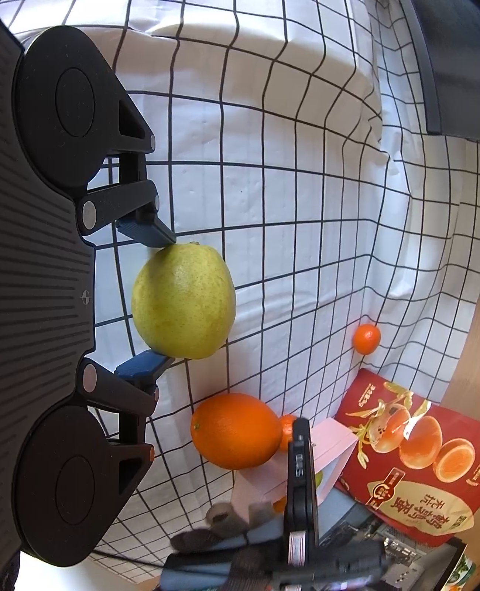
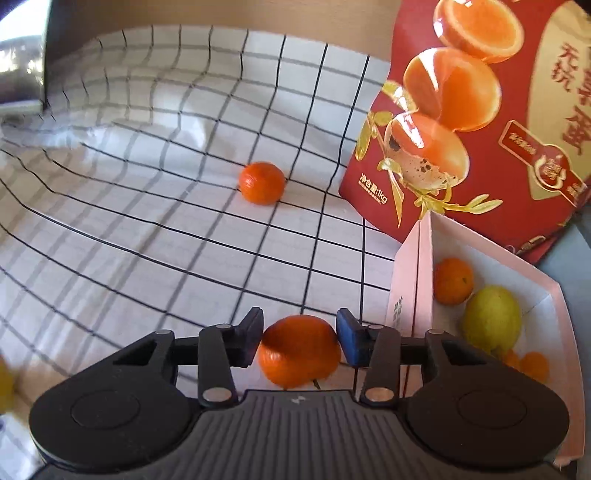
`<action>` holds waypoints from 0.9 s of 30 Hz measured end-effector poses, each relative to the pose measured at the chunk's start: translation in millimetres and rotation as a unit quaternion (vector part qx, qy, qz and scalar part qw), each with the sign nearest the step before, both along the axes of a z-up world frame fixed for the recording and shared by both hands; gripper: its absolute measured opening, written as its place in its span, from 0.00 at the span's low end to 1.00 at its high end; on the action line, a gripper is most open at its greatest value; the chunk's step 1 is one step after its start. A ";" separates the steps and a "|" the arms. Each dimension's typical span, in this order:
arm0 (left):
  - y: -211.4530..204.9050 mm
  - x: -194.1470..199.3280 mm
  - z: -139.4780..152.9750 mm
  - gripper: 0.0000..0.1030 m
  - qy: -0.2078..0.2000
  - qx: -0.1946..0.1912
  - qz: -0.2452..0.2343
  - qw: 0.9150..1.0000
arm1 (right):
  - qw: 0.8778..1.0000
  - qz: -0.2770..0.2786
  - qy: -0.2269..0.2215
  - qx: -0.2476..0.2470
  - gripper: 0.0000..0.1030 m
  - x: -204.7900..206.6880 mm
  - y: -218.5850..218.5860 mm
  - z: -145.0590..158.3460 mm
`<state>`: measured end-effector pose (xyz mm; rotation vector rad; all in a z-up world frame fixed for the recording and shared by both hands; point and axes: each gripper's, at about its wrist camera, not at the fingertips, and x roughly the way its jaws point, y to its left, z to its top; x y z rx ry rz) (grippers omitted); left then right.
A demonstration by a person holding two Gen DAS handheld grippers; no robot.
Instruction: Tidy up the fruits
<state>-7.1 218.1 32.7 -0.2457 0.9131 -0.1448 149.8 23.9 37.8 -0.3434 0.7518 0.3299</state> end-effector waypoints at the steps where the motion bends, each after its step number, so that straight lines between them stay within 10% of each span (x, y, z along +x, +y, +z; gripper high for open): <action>1: -0.8 -0.7 -0.1 0.65 -0.001 0.000 -0.005 1.000 | 1.000 -0.002 0.001 0.009 0.36 -6.3 -2.2 3.3; 11: -26.2 -4.1 0.6 0.65 -0.007 0.014 -0.065 0.998 | 0.999 -0.011 0.008 0.051 0.23 -68.2 -37.0 17.4; 18: -22.2 -1.8 0.6 0.64 -0.006 0.000 -0.053 0.999 | 0.996 -0.049 0.021 0.070 0.43 -73.8 -56.6 7.0; 27: -20.5 -5.8 0.2 0.64 -0.006 -0.006 -0.043 0.999 | 0.998 -0.032 -0.007 0.059 0.44 -58.5 -41.0 10.5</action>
